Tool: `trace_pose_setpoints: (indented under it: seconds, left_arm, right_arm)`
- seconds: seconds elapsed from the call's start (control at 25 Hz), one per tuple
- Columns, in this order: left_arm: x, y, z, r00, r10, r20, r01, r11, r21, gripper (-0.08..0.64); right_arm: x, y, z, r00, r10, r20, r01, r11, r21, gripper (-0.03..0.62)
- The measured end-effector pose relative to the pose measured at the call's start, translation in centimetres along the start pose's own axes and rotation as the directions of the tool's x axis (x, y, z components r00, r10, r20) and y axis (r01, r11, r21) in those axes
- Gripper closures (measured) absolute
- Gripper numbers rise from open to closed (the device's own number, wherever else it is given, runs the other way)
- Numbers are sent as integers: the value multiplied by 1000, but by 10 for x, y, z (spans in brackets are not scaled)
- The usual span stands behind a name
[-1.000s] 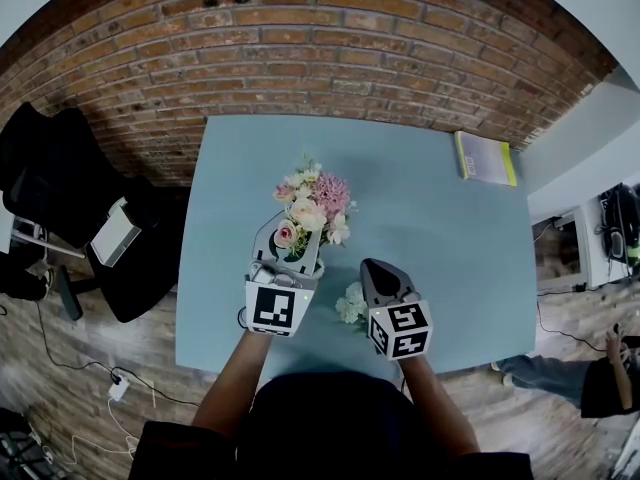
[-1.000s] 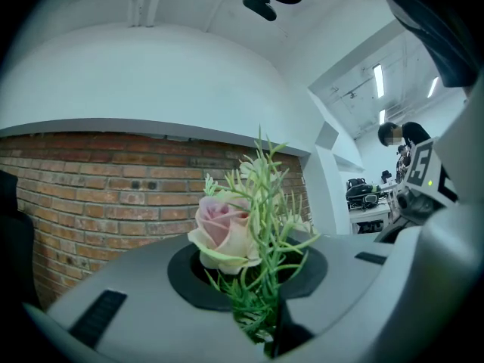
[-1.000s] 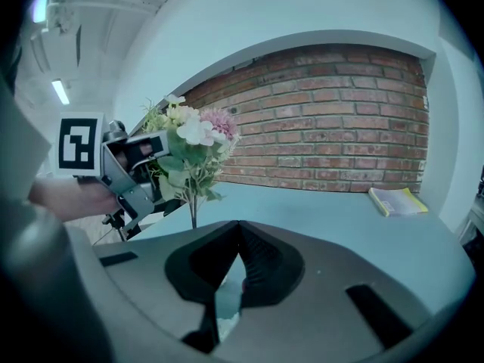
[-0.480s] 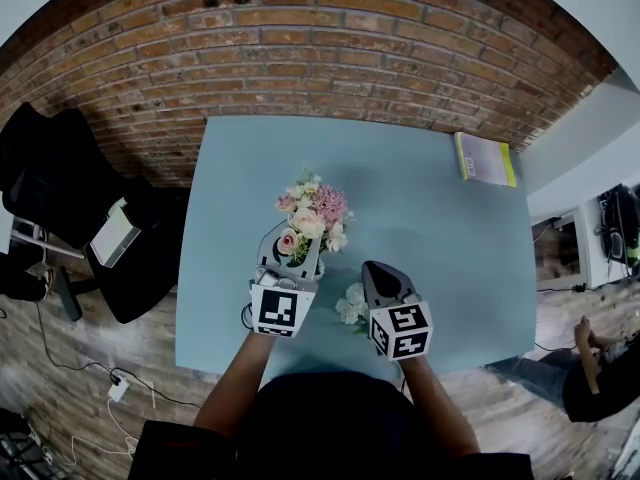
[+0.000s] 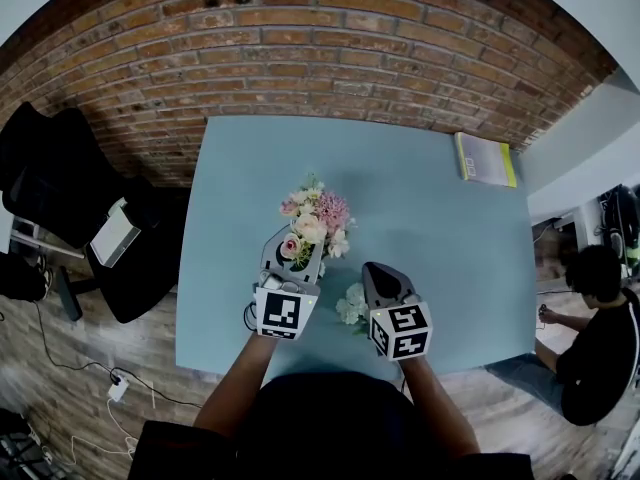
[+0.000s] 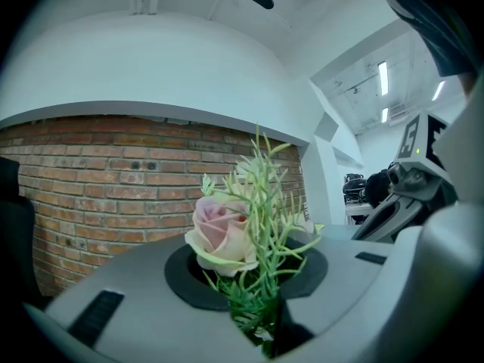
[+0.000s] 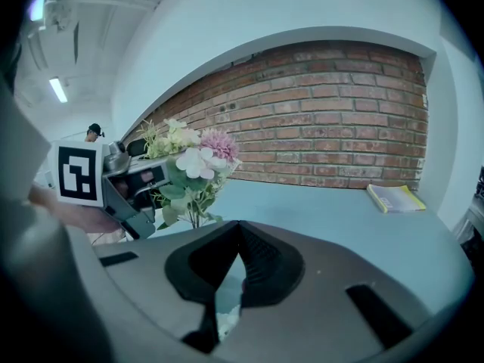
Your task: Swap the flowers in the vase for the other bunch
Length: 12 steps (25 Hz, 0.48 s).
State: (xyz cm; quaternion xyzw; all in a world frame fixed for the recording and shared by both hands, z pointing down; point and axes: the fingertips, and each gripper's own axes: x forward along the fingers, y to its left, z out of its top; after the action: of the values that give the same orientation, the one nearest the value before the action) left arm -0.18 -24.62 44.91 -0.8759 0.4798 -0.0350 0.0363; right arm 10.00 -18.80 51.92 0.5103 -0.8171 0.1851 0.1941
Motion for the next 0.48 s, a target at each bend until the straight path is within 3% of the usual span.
trace_pose_setpoints:
  seconds: [0.48]
  left_arm:
    - [-1,-7,-9,999,-30,-26,30,1000,-4,454]
  right_arm:
    - [-1,-1,-2,1000,0,-6,0,1000,4,580]
